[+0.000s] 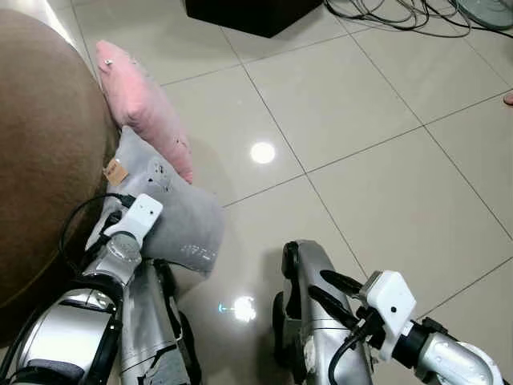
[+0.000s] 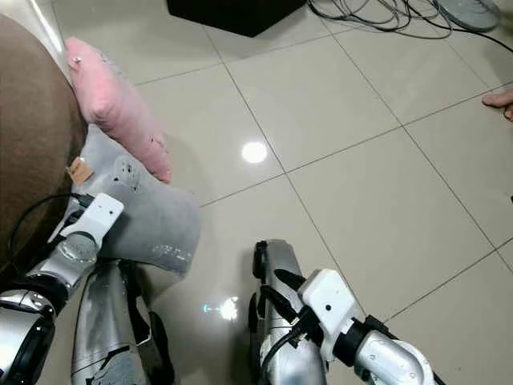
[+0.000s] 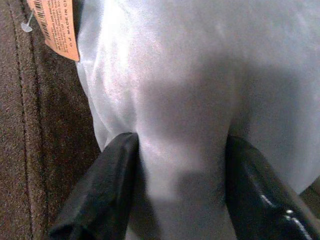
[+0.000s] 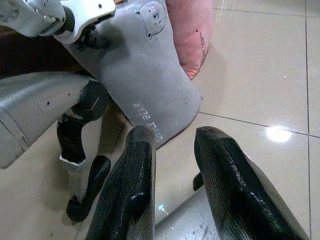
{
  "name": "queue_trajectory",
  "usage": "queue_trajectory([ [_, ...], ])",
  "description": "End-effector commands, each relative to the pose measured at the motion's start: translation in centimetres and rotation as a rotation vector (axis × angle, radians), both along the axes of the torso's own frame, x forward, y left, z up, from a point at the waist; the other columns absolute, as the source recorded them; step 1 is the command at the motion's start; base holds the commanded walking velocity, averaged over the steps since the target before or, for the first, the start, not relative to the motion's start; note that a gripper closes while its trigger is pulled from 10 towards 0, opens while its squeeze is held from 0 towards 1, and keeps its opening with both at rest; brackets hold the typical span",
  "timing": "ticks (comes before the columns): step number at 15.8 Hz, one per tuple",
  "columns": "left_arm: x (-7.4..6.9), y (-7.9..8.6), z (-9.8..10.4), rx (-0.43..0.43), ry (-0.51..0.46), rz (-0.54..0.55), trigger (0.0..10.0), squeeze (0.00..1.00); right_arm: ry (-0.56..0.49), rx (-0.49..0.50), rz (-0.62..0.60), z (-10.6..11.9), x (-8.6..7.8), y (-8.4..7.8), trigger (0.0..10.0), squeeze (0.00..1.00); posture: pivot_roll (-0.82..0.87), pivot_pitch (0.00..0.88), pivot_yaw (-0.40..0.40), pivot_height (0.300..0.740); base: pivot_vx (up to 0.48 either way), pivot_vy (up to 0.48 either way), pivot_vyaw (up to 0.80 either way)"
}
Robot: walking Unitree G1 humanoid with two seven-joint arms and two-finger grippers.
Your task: Move the pillow to the sofa from floor
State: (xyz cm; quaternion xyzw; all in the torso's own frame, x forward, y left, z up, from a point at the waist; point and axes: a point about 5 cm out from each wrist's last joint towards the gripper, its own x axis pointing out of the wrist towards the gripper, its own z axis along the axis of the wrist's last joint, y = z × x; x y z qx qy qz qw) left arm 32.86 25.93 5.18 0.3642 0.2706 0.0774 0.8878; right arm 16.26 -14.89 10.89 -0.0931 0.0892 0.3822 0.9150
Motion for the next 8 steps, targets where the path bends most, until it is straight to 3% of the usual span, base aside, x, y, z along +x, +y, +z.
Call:
queue_trajectory([
  [1,-0.36,0.41,-0.28,0.008,0.011,0.021,0.0,0.00,0.019,-0.006,0.006,-0.25,-0.38,-0.27,10.0,0.00,-0.25,0.345,-0.115,0.526,0.000,0.000,0.00],
  [8,-0.43,0.28,-0.43,-0.006,0.009,0.023,0.0,0.00,0.023,-0.014,-0.001,-0.62,-0.31,-0.19,10.0,0.00,-0.24,0.335,-0.113,0.526,0.000,0.000,0.00],
])
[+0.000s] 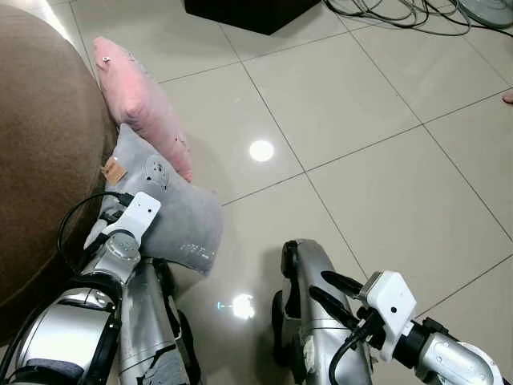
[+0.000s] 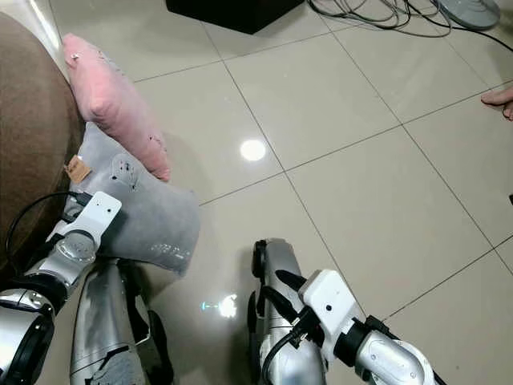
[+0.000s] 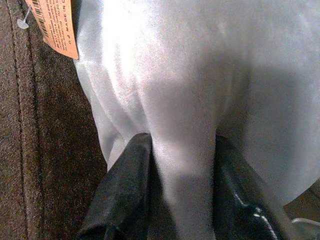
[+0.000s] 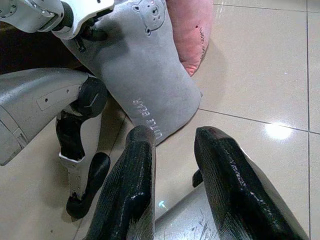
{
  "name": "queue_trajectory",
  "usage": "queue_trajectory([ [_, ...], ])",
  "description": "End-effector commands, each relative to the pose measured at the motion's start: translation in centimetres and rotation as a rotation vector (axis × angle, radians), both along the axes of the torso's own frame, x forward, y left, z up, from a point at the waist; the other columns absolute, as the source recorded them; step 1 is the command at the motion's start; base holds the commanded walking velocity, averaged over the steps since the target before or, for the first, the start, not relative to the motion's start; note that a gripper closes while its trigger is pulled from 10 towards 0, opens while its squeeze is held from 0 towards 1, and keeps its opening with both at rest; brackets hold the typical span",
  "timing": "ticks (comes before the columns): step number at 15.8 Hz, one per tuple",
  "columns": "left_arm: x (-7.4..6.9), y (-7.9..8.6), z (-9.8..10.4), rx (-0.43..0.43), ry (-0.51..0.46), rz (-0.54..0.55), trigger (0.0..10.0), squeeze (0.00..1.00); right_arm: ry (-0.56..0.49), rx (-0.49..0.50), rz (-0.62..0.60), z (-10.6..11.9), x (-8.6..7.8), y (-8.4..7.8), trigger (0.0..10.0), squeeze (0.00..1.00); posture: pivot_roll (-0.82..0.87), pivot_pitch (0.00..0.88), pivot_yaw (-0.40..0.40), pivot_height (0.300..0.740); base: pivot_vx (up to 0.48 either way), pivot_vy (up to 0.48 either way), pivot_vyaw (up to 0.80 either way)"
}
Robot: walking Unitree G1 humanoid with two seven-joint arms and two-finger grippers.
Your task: Move the pillow to the sofa from floor
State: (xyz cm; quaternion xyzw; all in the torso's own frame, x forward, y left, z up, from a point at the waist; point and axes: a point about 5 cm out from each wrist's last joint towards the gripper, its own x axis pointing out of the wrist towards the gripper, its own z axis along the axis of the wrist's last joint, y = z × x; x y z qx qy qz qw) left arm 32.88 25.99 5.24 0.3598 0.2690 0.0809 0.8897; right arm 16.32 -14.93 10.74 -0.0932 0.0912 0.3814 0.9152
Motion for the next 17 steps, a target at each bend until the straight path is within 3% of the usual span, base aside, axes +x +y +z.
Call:
queue_trajectory([
  [1,-0.5,0.2,-0.5,-0.003,0.015,0.015,0.0,0.00,0.019,-0.012,0.000,-0.5,-0.4,-0.2,10.0,0.00,-0.24,0.335,-0.113,0.526,0.000,0.000,0.00],
  [7,-0.7,-0.4,-1.0,-0.041,0.020,-0.001,0.0,0.00,0.019,-0.020,-0.003,-1.1,-0.2,0.0,10.0,0.00,-0.21,0.279,-0.096,0.526,0.000,0.000,0.00],
  [9,-0.2,-1.8,-0.9,-0.155,-0.030,-0.030,0.0,0.00,-0.002,-0.013,-0.055,-1.2,0.2,-0.2,10.0,0.00,-0.18,0.221,-0.084,0.526,0.000,0.000,0.00],
  [13,1.6,-5.2,1.1,-0.383,-0.236,-0.122,0.0,0.00,-0.055,0.031,-0.177,-1.4,1.4,-0.6,10.0,0.00,-0.10,0.133,-0.064,0.526,0.000,0.000,0.00],
  [15,2.2,-5.9,2.6,-0.453,-0.351,-0.160,0.0,0.00,-0.074,0.044,-0.205,-1.4,1.8,-0.5,10.0,0.00,-0.07,0.105,-0.061,0.526,0.000,0.000,0.00],
  [17,2.6,-7.1,6.3,-0.579,-0.562,-0.259,0.0,0.00,-0.130,0.049,-0.250,-0.6,2.4,-0.5,10.0,0.00,-0.05,0.071,-0.057,0.526,0.000,0.000,0.00],
])
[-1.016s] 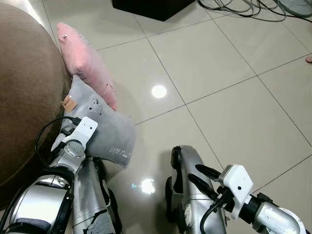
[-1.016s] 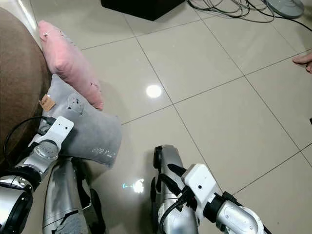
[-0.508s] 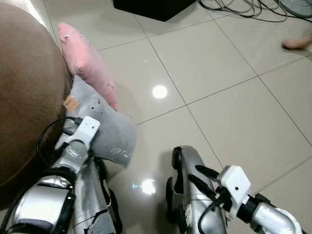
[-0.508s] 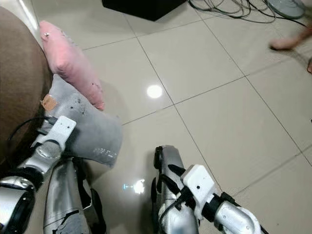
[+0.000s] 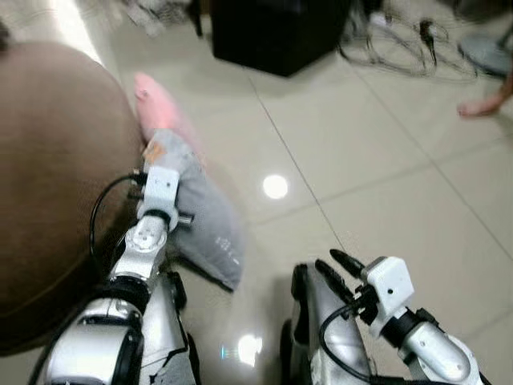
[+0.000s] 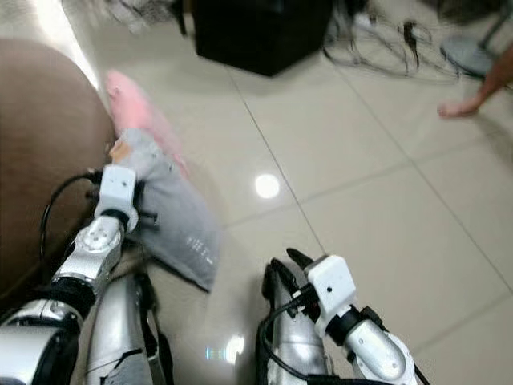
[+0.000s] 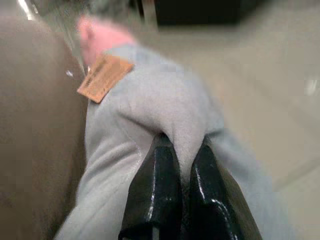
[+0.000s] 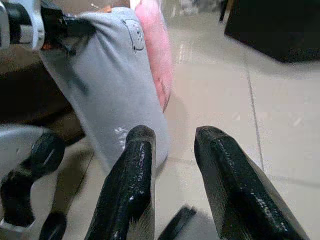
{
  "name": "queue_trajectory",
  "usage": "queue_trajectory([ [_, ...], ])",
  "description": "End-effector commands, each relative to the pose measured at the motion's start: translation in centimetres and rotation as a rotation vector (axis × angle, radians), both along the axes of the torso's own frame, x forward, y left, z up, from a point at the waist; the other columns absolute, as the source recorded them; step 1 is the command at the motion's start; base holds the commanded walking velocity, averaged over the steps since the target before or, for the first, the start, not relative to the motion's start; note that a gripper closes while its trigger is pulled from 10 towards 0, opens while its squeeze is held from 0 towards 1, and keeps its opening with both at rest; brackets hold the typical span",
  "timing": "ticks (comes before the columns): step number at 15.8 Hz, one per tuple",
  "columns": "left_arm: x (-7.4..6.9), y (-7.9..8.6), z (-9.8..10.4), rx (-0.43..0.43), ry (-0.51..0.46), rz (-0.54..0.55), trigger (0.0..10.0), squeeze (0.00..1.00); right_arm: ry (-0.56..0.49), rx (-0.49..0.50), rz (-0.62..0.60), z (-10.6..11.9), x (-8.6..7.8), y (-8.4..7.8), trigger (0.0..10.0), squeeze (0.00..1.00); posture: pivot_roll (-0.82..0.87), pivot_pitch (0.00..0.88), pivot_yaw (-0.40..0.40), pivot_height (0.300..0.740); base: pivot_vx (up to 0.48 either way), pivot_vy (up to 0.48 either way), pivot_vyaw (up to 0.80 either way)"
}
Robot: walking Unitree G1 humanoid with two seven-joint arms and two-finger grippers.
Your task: Move the pillow to the sofa from floor
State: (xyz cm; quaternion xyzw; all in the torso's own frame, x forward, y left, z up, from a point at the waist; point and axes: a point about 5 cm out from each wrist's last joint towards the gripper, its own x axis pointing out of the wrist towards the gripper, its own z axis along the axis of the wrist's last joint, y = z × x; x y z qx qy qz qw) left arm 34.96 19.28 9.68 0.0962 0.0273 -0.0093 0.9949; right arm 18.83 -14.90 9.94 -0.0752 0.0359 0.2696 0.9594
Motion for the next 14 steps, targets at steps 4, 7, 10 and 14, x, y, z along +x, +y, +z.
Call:
queue_trajectory([
  [4,-0.5,-2.1,6.5,-0.174,-0.289,-0.128,1.1,0.00,-0.111,0.000,-0.255,1.7,2.1,-1.7,10.0,0.00,-0.01,0.015,-0.061,0.526,0.000,0.000,0.00],
  [7,-1.7,-3.8,6.6,-0.200,-0.263,-0.176,10.0,0.00,-0.191,0.123,-0.423,3.6,3.5,-1.8,10.0,0.00,0.01,0.000,-0.064,0.551,0.000,0.000,0.00],
  [10,-1.8,-5.2,6.4,-0.208,-0.219,-0.229,10.0,0.00,-0.209,0.133,-0.404,4.3,4.8,-1.0,10.0,0.00,0.02,0.000,-0.085,0.586,0.000,0.000,0.00],
  [14,-2.3,-6.0,5.9,-0.170,-0.176,-0.251,10.0,0.00,-0.159,0.123,-0.394,4.0,5.3,-1.0,10.0,0.00,0.02,0.000,-0.090,0.621,0.000,0.000,0.00],
])
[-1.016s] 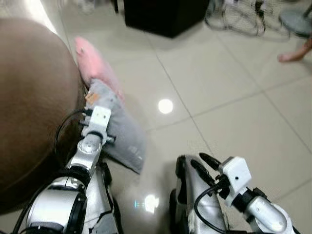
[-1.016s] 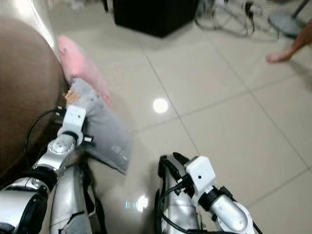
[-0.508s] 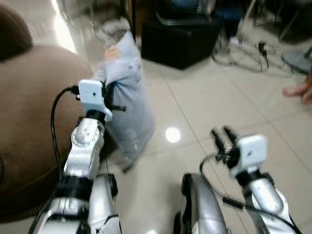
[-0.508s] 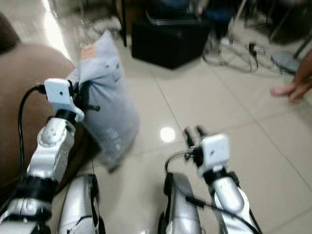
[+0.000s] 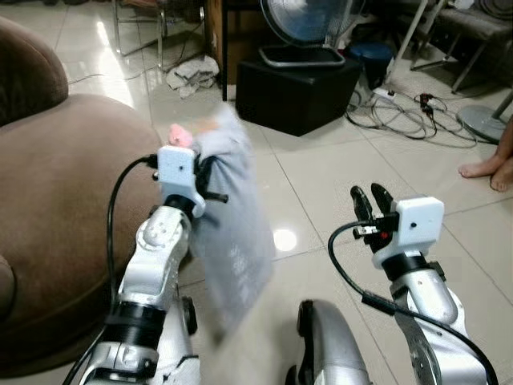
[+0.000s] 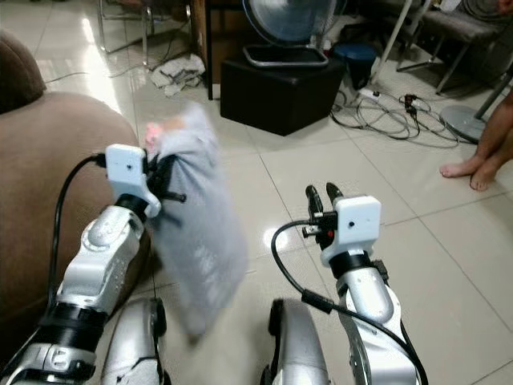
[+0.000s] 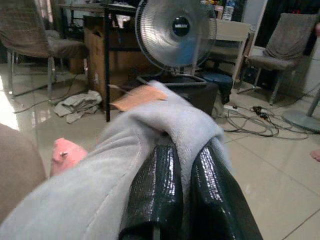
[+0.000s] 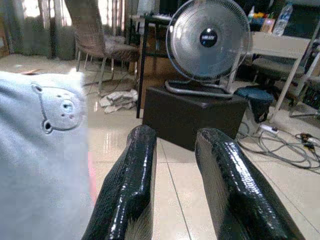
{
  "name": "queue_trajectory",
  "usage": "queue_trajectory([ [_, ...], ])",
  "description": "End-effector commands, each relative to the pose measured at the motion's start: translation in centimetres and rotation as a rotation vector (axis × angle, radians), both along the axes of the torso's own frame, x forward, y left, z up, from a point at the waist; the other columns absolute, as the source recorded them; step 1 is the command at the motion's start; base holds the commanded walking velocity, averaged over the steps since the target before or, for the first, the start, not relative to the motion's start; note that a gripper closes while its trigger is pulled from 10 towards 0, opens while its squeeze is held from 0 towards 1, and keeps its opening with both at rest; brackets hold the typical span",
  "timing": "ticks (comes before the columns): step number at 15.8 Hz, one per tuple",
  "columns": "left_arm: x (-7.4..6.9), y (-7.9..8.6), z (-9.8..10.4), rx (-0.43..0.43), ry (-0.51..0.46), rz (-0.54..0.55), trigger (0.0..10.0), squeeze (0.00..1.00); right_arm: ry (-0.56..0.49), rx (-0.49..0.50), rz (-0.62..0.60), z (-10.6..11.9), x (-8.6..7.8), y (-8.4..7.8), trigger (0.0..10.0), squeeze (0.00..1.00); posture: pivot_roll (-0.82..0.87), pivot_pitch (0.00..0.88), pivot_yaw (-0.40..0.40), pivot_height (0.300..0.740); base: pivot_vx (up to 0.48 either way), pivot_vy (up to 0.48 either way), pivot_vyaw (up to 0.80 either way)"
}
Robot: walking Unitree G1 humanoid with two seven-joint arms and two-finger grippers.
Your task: Move the pillow to the sofa from floor
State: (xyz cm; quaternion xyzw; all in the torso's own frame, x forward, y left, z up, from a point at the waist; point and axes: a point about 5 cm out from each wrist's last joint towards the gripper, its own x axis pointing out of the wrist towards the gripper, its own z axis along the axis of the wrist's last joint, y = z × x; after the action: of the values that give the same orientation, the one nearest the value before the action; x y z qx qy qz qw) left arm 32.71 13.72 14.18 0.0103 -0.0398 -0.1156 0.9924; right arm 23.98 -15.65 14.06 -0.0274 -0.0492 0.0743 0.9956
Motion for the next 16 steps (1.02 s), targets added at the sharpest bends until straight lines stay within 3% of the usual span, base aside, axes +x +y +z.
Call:
queue_trajectory([
  [1,-0.1,-0.5,1.1,0.026,-0.064,-0.011,10.0,0.00,0.027,-0.007,0.003,-0.3,0.2,-0.2,10.0,0.00,0.02,0.000,-0.087,0.636,0.000,0.000,0.00],
  [4,-0.4,-0.5,1.0,0.056,-0.059,-0.020,10.0,0.00,0.028,-0.029,-0.029,-0.5,0.2,-0.3,10.0,0.00,0.03,0.000,-0.082,0.666,0.000,0.000,0.00],
  [9,-0.8,-0.2,0.1,0.082,-0.042,-0.010,10.0,0.00,0.080,0.114,-0.003,-0.9,0.1,-0.3,10.0,0.00,0.03,0.000,-0.085,0.711,0.000,0.000,0.00],
  [11,-0.9,-0.3,0.3,0.094,-0.053,-0.022,10.0,0.00,0.092,0.096,0.037,-1.1,0.0,0.2,10.0,0.00,0.03,0.000,-0.086,0.736,0.000,0.000,0.00],
  [16,-1.1,-0.4,0.3,0.112,-0.065,-0.022,10.0,0.00,0.112,0.188,0.063,-1.2,-0.4,0.4,10.0,0.00,0.03,0.001,-0.092,0.740,0.000,0.000,0.00],
])
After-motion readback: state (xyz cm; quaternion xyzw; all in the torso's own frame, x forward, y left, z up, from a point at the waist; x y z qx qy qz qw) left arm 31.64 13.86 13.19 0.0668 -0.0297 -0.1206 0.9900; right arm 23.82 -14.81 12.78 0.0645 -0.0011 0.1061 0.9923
